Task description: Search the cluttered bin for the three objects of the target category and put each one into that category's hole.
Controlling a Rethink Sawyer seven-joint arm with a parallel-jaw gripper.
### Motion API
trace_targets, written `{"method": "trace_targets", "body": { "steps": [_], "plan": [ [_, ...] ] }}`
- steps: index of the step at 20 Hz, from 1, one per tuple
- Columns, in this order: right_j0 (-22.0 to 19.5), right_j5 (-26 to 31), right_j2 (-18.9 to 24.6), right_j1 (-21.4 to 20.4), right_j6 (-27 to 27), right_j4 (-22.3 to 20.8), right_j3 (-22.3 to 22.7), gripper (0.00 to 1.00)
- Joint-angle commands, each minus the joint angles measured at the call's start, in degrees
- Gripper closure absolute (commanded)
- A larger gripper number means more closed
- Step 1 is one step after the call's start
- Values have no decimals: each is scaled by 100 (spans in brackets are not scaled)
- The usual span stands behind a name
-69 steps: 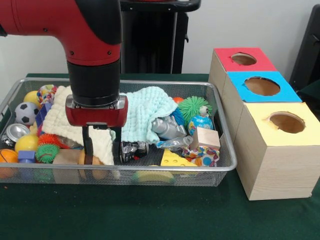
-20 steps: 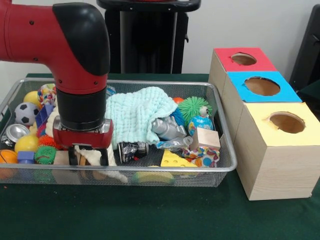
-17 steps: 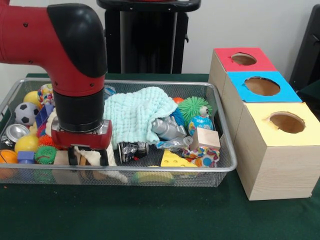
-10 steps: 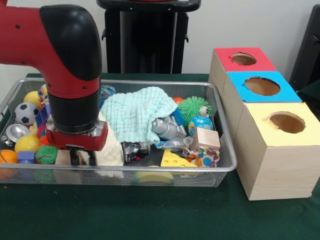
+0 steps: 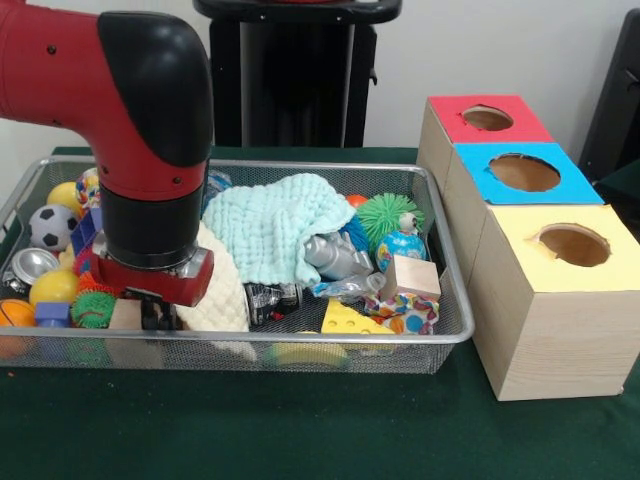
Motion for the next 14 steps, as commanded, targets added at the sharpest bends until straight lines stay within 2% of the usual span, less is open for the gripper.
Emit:
{"method": "trace_targets", "body": {
  "steps": [1, 2, 6, 9, 12, 14],
  "plan": [
    [406, -639, -354, 1160, 1882, 370, 271, 100],
    [443, -639, -398, 1157, 1886, 411, 266, 100],
    [679, -913, -735, 1124, 2620, 784, 387, 100],
    [855, -684, -1007, 1107, 3440, 1418, 572, 100],
    [878, -561, -1097, 1073, 3643, 1883, 750, 100],
    [883, -363, -1139, 1089, 3554, 2097, 747, 100]
  ]
}}
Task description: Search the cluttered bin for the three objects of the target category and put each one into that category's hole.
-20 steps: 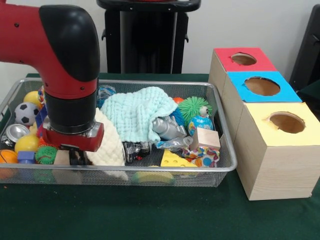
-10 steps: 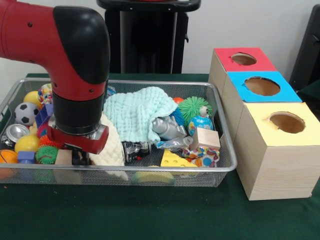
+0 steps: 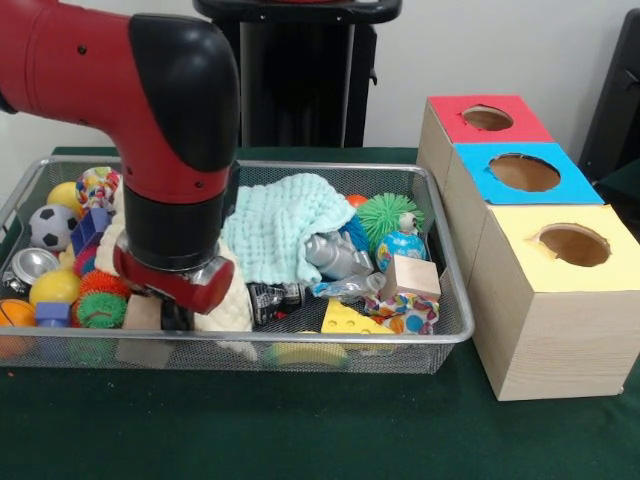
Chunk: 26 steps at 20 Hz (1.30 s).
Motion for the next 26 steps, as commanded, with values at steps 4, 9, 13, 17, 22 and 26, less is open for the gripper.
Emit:
{"method": "trace_targets", "body": {
  "steps": [4, 9, 13, 17, 22, 26],
  "plan": [
    [274, 286, -239, 929, 2472, 1307, 817, 100],
    [383, 143, -299, 698, 2762, 1655, 1321, 100],
    [458, -78, -399, 544, 2810, 1846, 1663, 100],
    [475, -100, -496, 585, 2695, 2007, 1649, 100],
    [629, 0, -764, 322, 2690, 2162, 1797, 100],
    [707, 309, -952, 2, 2634, 2314, 1949, 100]
  ]
}}
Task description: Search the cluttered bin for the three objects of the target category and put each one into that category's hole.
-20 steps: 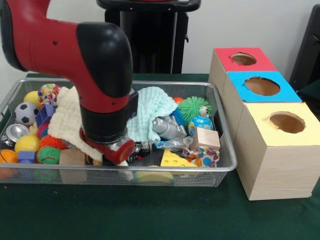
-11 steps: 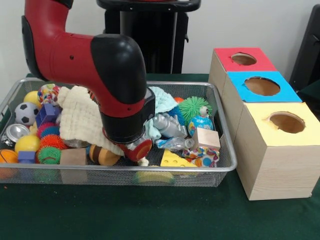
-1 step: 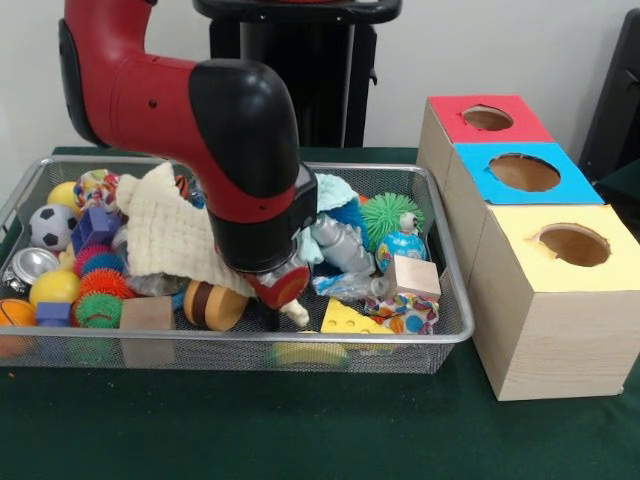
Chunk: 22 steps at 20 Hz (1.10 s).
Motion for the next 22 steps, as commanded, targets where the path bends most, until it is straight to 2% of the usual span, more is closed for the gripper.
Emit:
{"method": "trace_targets", "body": {
  "steps": [1, 7, 10, 11, 22],
  "plan": [
    [179, 427, -349, -343, 1433, 361, 986, 100],
    [244, 232, -543, -556, 1231, 365, 1063, 100],
    [352, 409, -650, -588, 1312, 428, 1074, 100],
    [397, 462, -715, -589, 1317, 492, 1077, 0],
    [631, 464, -889, -619, 1241, 585, 1197, 0]
  ]
}}
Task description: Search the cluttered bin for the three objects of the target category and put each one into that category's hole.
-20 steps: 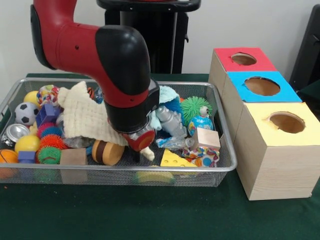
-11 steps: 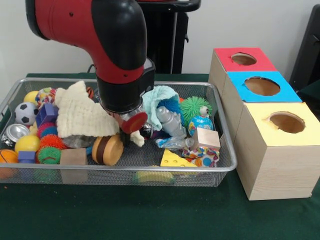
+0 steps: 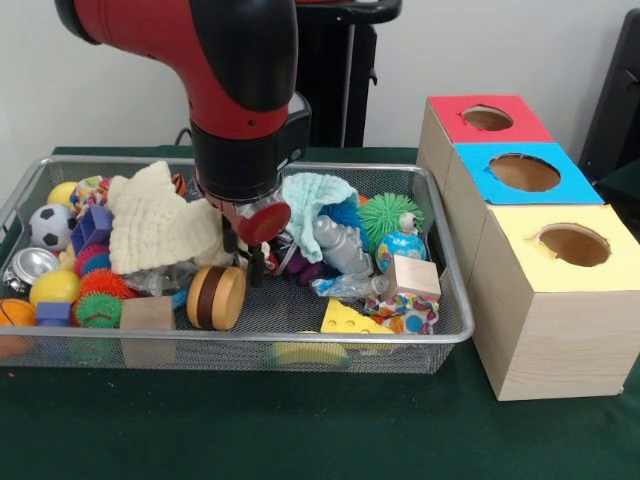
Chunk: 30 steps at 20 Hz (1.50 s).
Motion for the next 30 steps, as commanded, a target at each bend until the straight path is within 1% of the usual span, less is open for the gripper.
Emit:
{"method": "trace_targets", "body": {
  "steps": [1, 6, 7, 8, 9, 10, 11, 12, 14, 15, 17, 19, 21, 24, 25, 27, 30],
  "plan": [
    [155, 452, -6, 96, 1241, 250, 712, 0],
    [241, 436, -46, 70, 1239, 286, 834, 0],
    [230, 459, 5, 32, 1245, 355, 940, 0],
    [287, 403, -37, 22, 1268, 343, 970, 0],
    [369, 198, -77, -7, 1319, 329, 1056, 0],
    [403, 107, -88, -10, 1314, 324, 1084, 0],
    [468, -12, -158, 36, 1360, 295, 1034, 0],
    [455, -140, -130, 52, 1356, 330, 1048, 0],
    [452, -20, -133, 92, 1274, 335, 979, 0],
    [438, 19, -97, 45, 1196, 350, 1033, 0],
    [467, -45, -55, -42, 1153, 395, 1169, 0],
    [500, -217, -56, -53, 1151, 398, 1201, 0],
    [511, -335, -126, 26, 1072, 304, 1030, 0],
    [462, -245, -183, 175, 942, 236, 628, 0],
    [399, -193, -152, 274, 823, 208, 407, 0],
    [299, -55, -79, 413, 718, 231, 146, 0],
    [222, -19, -12, 579, 582, 198, -128, 0]
  ]
}}
